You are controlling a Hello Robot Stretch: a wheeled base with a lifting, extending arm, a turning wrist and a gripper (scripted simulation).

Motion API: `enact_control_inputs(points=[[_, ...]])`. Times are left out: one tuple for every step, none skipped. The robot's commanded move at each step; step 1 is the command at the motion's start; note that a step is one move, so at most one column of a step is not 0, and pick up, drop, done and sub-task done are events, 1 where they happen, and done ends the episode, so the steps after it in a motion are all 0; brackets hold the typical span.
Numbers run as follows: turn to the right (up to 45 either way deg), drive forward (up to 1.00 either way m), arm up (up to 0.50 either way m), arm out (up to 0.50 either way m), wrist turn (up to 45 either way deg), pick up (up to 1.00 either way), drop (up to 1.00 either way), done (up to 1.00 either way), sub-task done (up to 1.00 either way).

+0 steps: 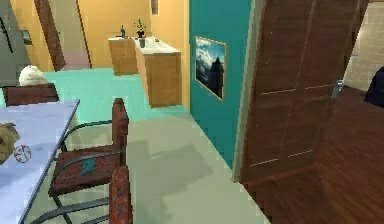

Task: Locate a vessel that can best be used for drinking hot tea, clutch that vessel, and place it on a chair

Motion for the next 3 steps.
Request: enact_control_inputs(points=[[12.0, 0.0, 0.0, 0.0, 0.0, 0.0, 0.0, 0.0, 0.0], [0.0, 0.4, 0.0, 0.0, 0.0, 0.0, 0.0, 0.0, 0.0], [-18.0, 0.0, 0.0, 0.0, 0.0, 0.0, 0.0, 0.0, 0.0]])
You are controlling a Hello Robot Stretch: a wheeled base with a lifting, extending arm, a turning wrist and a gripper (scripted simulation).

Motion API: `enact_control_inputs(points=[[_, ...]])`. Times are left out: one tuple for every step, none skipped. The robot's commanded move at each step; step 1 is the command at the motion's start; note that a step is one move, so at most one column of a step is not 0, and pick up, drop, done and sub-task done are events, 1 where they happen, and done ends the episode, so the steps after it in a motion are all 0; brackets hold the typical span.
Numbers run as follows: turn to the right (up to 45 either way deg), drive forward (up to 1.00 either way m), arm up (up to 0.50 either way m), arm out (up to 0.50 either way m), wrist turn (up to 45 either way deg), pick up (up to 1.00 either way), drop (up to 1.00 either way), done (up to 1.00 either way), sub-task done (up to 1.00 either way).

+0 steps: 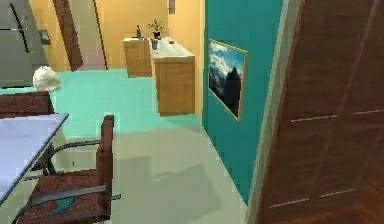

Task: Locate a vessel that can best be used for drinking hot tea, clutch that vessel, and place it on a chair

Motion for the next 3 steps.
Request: enact_control_inputs(points=[[0.0, 0.1, 0.0, 0.0, 0.0, 0.0, 0.0, 0.0, 0.0], [-45.0, 0.0, 0.0, 0.0, 0.0, 0.0, 0.0, 0.0, 0.0], [-45.0, 0.0, 0.0, 0.0, 0.0, 0.0, 0.0, 0.0, 0.0]])
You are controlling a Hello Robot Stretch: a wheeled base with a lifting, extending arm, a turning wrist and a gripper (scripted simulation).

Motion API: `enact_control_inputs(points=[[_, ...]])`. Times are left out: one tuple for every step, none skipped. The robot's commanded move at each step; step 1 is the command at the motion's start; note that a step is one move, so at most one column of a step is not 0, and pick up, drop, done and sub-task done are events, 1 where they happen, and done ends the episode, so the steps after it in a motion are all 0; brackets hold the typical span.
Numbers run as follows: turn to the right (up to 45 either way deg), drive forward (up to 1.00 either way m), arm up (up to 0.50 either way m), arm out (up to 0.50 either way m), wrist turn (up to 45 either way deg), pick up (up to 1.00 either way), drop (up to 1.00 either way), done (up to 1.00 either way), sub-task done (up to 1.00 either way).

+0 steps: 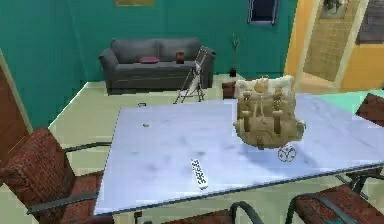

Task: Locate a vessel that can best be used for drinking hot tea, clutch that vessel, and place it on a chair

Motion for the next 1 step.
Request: enact_control_inputs(points=[[-45.0, 0.0, 0.0, 0.0, 0.0, 0.0, 0.0, 0.0, 0.0]])
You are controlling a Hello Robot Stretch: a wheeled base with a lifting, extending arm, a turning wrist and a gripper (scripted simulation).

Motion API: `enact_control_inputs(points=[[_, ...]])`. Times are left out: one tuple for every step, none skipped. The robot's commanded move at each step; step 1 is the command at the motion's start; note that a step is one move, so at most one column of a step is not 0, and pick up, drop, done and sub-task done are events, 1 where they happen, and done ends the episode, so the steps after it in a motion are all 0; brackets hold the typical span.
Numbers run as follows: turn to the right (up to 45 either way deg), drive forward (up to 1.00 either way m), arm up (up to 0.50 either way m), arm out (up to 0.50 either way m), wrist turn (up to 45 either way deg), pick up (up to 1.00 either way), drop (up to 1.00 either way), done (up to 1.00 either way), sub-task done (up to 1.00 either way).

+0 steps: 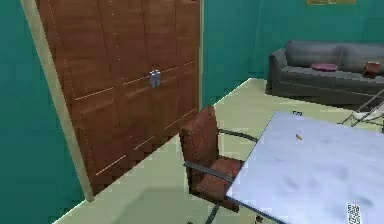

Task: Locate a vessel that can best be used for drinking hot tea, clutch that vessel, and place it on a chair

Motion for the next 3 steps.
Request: enact_control_inputs(points=[[-30.0, 0.0, 0.0, 0.0, 0.0, 0.0, 0.0, 0.0, 0.0], [-3.0, 0.0, 0.0, 0.0, 0.0, 0.0, 0.0, 0.0, 0.0], [45.0, 0.0, 0.0, 0.0, 0.0, 0.0, 0.0, 0.0, 0.0]])
